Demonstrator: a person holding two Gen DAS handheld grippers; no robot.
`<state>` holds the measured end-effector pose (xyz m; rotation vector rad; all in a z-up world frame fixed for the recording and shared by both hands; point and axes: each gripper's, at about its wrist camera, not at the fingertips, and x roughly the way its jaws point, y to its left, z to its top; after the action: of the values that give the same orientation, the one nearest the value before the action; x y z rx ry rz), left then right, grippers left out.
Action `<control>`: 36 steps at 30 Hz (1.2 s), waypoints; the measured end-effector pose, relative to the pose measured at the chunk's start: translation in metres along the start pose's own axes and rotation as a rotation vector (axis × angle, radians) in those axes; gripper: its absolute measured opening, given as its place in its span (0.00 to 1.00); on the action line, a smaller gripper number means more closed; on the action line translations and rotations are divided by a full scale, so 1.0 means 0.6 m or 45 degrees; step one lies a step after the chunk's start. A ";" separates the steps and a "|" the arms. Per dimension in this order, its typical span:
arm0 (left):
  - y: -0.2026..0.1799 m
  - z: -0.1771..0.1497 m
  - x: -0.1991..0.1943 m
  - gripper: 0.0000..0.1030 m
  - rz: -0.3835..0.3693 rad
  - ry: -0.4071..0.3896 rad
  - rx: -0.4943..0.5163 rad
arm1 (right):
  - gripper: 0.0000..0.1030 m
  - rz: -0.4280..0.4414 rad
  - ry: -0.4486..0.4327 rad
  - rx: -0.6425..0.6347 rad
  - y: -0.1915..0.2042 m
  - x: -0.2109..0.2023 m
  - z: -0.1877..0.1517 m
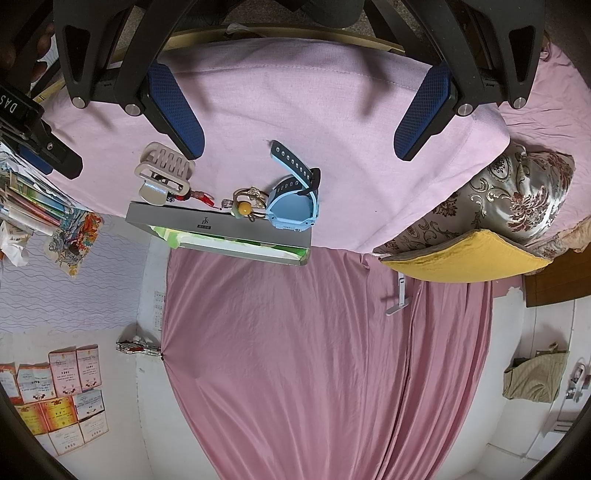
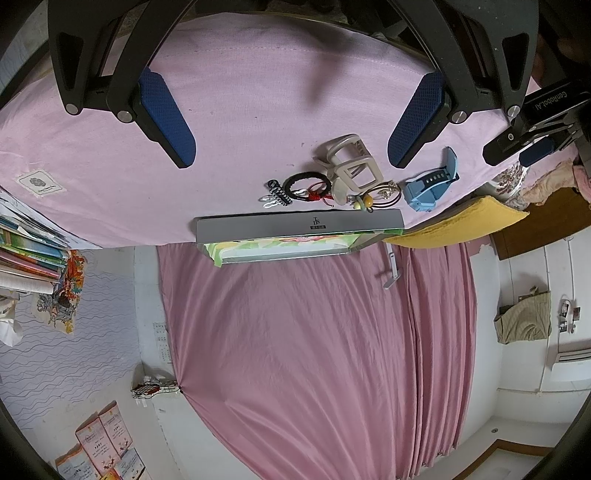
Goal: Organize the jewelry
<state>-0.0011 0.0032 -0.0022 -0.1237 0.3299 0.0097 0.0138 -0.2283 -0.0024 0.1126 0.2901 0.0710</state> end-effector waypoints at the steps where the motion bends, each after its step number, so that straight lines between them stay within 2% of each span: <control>1: 0.000 0.000 0.000 1.00 0.000 0.000 0.000 | 0.99 0.001 -0.001 0.000 0.000 0.000 0.000; 13: 0.010 0.009 0.019 1.00 -0.011 0.025 0.014 | 0.99 -0.005 0.020 -0.010 -0.004 0.011 0.004; 23: 0.049 0.082 0.097 1.00 -0.117 0.134 0.003 | 0.99 0.117 0.023 0.030 -0.009 0.060 0.057; 26: 0.053 0.093 0.129 1.00 -0.148 0.206 -0.002 | 0.98 0.164 0.022 0.065 -0.005 0.078 0.069; 28: 0.053 0.099 0.152 0.99 -0.182 0.259 0.009 | 0.90 0.195 0.047 0.046 0.004 0.093 0.072; 30: 0.050 0.102 0.168 0.94 -0.209 0.297 0.024 | 0.75 0.212 0.091 0.021 0.014 0.110 0.071; 32: 0.045 0.105 0.186 0.90 -0.236 0.356 0.033 | 0.70 0.249 0.149 0.000 0.026 0.128 0.069; 36: 0.036 0.106 0.220 0.84 -0.328 0.469 0.035 | 0.69 0.303 0.263 -0.048 0.048 0.154 0.055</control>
<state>0.1437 0.0313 0.0120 -0.1403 0.6796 -0.2753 0.1104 -0.1954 0.0066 0.1018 0.4808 0.3253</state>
